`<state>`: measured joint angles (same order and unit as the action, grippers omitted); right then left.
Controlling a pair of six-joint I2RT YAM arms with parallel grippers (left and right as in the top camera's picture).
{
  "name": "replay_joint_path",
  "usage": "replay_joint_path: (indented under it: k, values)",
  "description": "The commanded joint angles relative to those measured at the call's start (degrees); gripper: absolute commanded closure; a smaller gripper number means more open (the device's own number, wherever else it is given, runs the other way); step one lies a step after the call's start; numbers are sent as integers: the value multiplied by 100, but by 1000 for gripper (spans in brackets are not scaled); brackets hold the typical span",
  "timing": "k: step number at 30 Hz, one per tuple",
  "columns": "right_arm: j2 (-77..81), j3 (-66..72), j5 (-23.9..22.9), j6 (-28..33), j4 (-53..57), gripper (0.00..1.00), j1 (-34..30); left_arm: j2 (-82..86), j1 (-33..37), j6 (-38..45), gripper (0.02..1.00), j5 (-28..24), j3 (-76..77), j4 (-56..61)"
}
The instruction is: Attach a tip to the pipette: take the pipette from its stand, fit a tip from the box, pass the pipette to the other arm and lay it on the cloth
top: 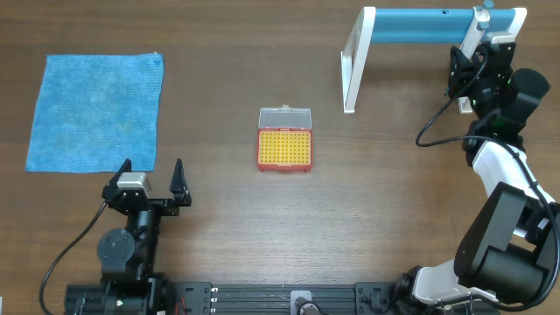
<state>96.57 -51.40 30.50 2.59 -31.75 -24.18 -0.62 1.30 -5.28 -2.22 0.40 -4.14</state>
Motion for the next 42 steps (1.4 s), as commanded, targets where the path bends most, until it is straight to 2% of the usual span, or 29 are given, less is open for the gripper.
replay_joint_path:
  k: [1,11,16,24,42]
  values:
    - [81,-114,-4,-68,-33,647,39,42,-28,-26,20,-107,-9,-35]
    - [81,-114,-4,-68,-33,757,39,42,-28,-26,20,-107,-9,-35]
    - [81,-114,-4,-68,-31,849,39,42,-28,-26,20,-107,-9,-35]
    - [79,-114,-4,-68,-31,910,39,42,-28,-26,20,-107,-9,-37]
    - [-448,-114,-7,-63,409,923,26,42,-28,-26,20,-107,-9,-35]
